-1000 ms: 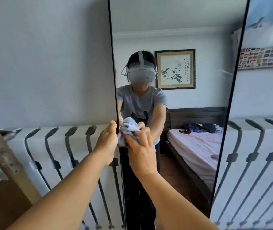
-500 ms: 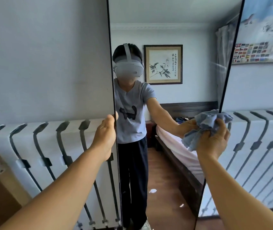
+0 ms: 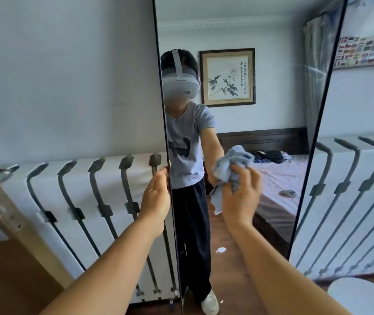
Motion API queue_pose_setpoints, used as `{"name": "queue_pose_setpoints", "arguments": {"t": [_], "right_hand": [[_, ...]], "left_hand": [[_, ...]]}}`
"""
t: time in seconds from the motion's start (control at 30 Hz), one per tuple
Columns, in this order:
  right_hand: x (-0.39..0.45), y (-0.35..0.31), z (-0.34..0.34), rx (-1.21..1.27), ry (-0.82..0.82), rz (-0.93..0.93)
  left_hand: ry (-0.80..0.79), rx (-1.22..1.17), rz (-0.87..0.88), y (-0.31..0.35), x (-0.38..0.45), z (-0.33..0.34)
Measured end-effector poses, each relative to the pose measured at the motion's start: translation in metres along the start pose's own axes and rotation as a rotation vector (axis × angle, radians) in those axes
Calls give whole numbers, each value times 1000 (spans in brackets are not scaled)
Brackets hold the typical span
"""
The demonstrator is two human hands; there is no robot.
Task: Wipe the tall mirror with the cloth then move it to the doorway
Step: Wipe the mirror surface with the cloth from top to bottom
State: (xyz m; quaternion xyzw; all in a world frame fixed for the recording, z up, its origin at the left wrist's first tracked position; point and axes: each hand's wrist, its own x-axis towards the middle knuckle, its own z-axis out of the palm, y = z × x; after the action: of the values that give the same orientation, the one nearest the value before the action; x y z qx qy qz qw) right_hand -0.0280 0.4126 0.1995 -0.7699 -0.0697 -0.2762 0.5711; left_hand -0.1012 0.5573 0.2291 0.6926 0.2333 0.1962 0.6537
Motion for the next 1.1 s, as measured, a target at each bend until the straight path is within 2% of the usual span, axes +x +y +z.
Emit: {"name": "queue_pose_setpoints", "arguments": {"t": [0.17, 0.37, 0.47, 0.6, 0.9, 1.1], "right_hand": [[-59, -24, 41, -70, -265, -357], [-63, -20, 41, -155, -336, -440], [-51, -7, 26, -129, -309, -314], [-30, 25, -7, -85, -125, -115], [25, 79, -89, -165, 50, 252], [30, 95, -102, -156, 54, 262]], "left_hand": [[-25, -36, -34, -7, -7, -3], [-43, -62, -78, -14, -13, -7], [-38, -70, -87, -20, -14, -8], [-58, -30, -113, -29, -19, -7], [66, 13, -187, -58, -11, 7], [112, -33, -212, -69, -15, 17]]}}
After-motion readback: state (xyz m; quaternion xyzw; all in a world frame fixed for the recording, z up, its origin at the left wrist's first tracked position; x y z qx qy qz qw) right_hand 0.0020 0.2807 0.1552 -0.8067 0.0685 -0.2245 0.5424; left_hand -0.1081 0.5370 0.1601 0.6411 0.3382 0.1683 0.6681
